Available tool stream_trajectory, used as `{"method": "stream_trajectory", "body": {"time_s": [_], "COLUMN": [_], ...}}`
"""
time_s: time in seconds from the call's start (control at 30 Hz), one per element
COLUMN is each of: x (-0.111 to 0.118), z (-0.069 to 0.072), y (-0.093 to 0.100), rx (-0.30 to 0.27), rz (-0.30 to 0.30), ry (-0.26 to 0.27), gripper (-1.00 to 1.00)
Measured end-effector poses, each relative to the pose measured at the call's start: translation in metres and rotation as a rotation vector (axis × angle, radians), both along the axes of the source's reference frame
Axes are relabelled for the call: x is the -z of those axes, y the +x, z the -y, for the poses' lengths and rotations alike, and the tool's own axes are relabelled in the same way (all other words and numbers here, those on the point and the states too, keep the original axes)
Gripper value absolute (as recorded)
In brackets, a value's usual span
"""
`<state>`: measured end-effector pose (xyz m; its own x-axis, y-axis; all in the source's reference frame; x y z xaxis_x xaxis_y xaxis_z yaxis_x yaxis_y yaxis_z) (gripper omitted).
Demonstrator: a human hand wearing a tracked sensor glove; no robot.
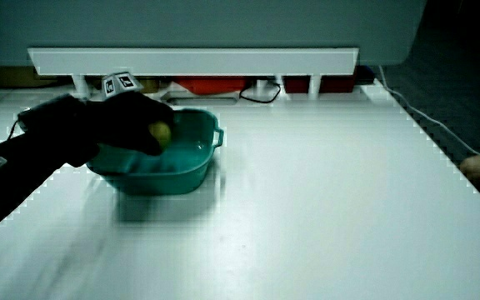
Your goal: Place pear into plate
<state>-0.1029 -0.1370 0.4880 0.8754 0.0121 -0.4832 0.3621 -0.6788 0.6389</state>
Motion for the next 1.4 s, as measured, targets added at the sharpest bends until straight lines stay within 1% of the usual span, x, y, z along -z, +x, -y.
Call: {"method": "stream_trajectory", "body": {"time_s": [0.03,0.1,0.2,0.27,0.33,0.37,0.4,0.47,0.5,0.57,0.63,0.7,0.77,0.83,0.9,0.93,0.97,1.0,1.03,1.23,1.27,1.33,1.4], "x": [-0.002,-0.006,-0.014,-0.016,-0.018,-0.016,-0.015,-0.017,-0.019,-0.019,-0.016,-0.017,-0.018,-0.017,-0.017,-0.02,-0.019,-0.017,-0.017,-0.008,-0.01,-0.008,-0.012], "z": [-0.002,-0.005,-0.008,-0.007,-0.006,-0.006,-0.007,-0.009,-0.009,-0.008,-0.007,-0.008,-0.007,-0.008,-0.009,-0.008,-0.008,-0.009,-0.009,-0.007,-0.006,-0.006,-0.004], "y": [0.002,0.002,-0.001,-0.002,-0.004,-0.004,-0.005,-0.004,-0.004,-0.004,-0.004,-0.003,-0.005,-0.005,-0.005,-0.005,-0.004,-0.005,-0.006,-0.004,-0.004,-0.005,-0.011], "rx": [-0.014,-0.021,-0.017,-0.024,-0.021,-0.023,-0.014,-0.027,-0.022,-0.02,-0.015,-0.023,-0.022,-0.021,-0.021,-0.024,-0.041,-0.05,-0.045,-0.046,-0.051,-0.043,-0.031], "rz": [0.01,0.036,0.024,0.042,0.035,0.037,0.035,0.052,0.041,0.036,0.038,0.044,0.037,0.042,0.057,0.059,0.078,0.093,0.079,0.072,0.067,0.051,0.033], "ry": [-0.006,-0.021,-0.026,-0.025,-0.022,-0.023,-0.023,-0.022,-0.031,-0.03,-0.035,-0.03,-0.033,-0.046,-0.083,-0.09,-0.093,-0.108,-0.115,-0.099,-0.096,-0.09,-0.095], "gripper": [0.0,0.0,0.0,0.0,0.0,0.0,0.0,0.0,0.0,0.0,0.0,0.0,0.0,0.0,-0.17,-0.25,-0.33,-0.42,-0.5,-1.0,-1.0,-1.0,-1.0]}}
